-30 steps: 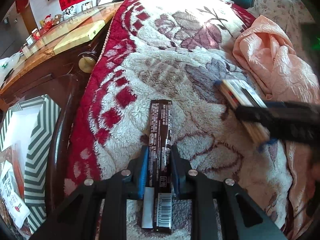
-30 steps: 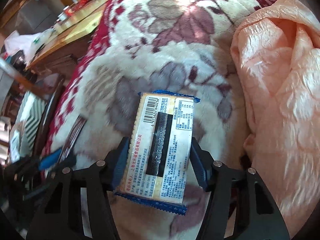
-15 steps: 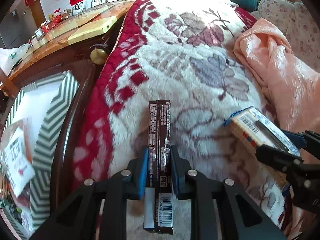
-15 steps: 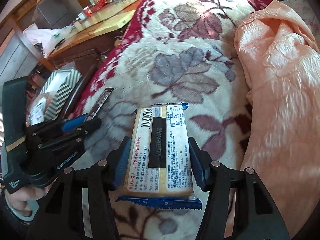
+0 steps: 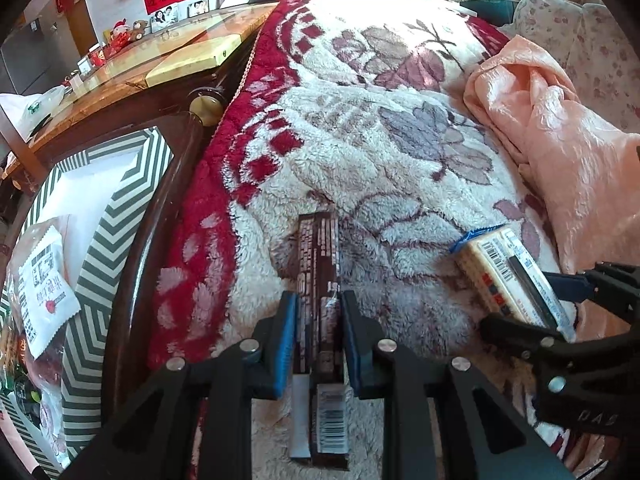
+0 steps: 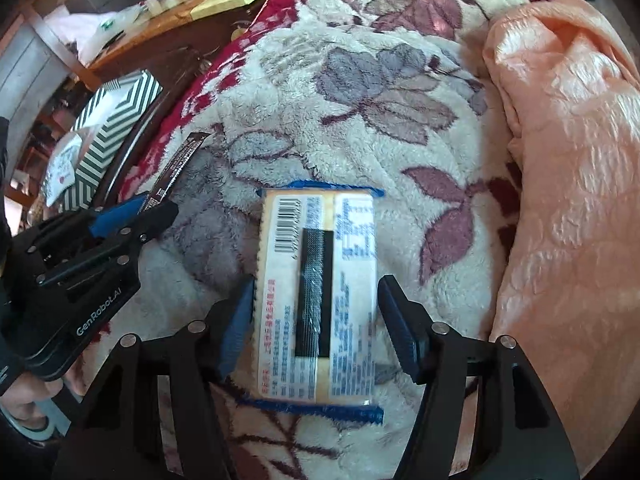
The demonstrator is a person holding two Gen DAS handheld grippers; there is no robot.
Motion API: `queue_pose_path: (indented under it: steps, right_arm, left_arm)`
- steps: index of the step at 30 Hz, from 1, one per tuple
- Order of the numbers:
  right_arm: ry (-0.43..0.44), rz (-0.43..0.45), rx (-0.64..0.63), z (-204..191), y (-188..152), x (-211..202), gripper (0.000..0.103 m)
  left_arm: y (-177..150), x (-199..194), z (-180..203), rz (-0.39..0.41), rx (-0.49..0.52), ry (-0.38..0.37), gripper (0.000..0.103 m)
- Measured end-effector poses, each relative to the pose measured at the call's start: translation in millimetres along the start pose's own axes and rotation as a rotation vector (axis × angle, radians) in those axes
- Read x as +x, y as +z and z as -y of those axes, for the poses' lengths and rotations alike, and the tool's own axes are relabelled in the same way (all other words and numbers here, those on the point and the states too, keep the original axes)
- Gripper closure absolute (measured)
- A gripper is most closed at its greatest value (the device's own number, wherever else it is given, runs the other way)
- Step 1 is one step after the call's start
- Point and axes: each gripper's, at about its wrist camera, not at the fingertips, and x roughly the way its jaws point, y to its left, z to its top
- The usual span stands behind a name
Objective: Organize snacks
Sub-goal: 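Carry the chocolate stick packet and biscuit packet over the tray with both grippers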
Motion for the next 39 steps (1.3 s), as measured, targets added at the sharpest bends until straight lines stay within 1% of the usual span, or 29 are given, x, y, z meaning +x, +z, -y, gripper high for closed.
queue_pose_path:
  steps: [2,3,4,6,8,11,15,25,39]
  right_arm:
    - [0.015,-0.001,-0.024,-2,0,6,0.042]
    - [0.017,0.009,-0.034,-2,-1,7,0.047]
    - [0.023,0.023,-0.042,-2,-4,7,0.048]
    - [0.04,0.039,-0.036,1,-8,5,0.048]
    - [0.039,0.048,-0.04,0,-11,0,0.048]
    - [0.052,0.079,-0.041,-3,-16,-13,0.048]
    - [0.068,0.11,-0.042,-9,-17,-25,0.048]
    - [0.071,0.134,-0.092,-43,-10,-38,0.048]
    - [0.09,0.148,-0.187,-101,2,-47,0.048]
  left_arm:
    - [0,1,1,0.005,0.008,0.007,0.077]
    - [-1,2,2,0.008,0.016,0.011,0.077]
    - [-1,1,3,0.012,0.019,0.011,0.078]
    - [-3,-1,1,0.014,0.018,0.002,0.08]
    - [-4,-6,0,0.014,0.021,-0.013,0.082]
    - [-8,-13,-6,0.014,-0.008,-0.032,0.082]
    - [-16,-26,-13,0.036,-0.032,-0.02,0.082]
    - [-19,-62,-41,0.117,-0.077,0.025,0.082]
    - [-28,-91,-86,0.175,-0.143,0.076,0.082]
